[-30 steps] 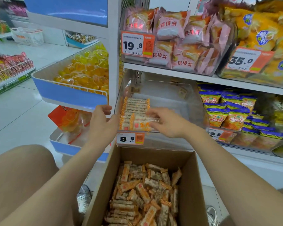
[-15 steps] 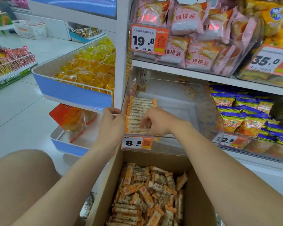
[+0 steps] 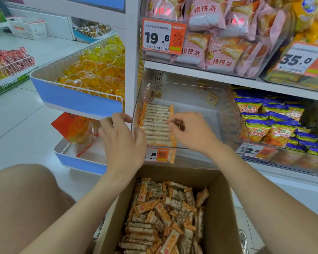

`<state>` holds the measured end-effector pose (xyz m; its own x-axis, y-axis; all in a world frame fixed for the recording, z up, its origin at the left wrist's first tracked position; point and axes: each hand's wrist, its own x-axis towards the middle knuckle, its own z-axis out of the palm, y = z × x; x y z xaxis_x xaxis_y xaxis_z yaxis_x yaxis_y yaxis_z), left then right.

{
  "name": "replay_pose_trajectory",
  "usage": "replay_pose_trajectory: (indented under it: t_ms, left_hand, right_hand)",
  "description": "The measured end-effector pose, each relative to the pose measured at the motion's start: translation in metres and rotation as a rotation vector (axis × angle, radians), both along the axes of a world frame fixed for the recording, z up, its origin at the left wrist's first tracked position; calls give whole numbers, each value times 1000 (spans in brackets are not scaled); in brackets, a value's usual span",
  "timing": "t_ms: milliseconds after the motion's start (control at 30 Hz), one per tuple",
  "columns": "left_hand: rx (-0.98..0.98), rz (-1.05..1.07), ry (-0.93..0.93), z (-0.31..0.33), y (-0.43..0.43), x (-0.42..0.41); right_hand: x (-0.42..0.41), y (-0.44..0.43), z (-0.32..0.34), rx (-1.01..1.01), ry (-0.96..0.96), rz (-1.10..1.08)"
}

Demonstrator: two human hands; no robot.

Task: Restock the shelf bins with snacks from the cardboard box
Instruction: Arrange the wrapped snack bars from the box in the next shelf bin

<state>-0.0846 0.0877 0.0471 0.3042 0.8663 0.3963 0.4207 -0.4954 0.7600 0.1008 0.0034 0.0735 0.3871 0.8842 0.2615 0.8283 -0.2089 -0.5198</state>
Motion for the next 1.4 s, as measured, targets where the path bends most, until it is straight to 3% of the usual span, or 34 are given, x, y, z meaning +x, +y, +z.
replay_pose_trajectory:
  t_ms: [67,133,200,333,400,467,667,833,1100,1167,1267,1400]
  left_hand:
    - [254,-74,27,0,-13,-6]
    - [254,-230,73,-5,-30,-11]
    - [163,-365,258,-20,-47,-11]
    - [-25,-669,968,-75,-60,0]
    - [-155,-848,1223,-107,-60,7]
    - [-261,-924,1340,-138,-59,10]
    - [-336,-924,1336,-209,-57,2]
    - [-414,-840,1316,-251,-52,-9]
    - [-394,-866,1385,-278,-60,-23]
    - [-337,-854,1397,-281,-64,-26]
    - [-326,-811,1370,-285,-66,-27]
    - [-480,-787,1356,-277,-62,-25]
  right_hand:
    - [-20,-33,4,155,40,-13]
    - [-35,-66,3,108,28,41]
    - [-41,-89,-11,-149,-9,115]
    - [-35,-108,-73,-742,-22,251]
    - [-31,-113,-114,-908,30,232]
    - [-29,-116,-150,-960,45,194]
    - [-43,-133,-244,-1023,114,123]
    - [-62,-133,-291,-1149,111,267]
    - [-81,-131,-314,-1194,-324,422]
    - [-81,-132,-314,-1181,-345,417]
    - [-71,-132,-299,-1124,-184,387]
    - [-50,-129,-276,-925,197,148]
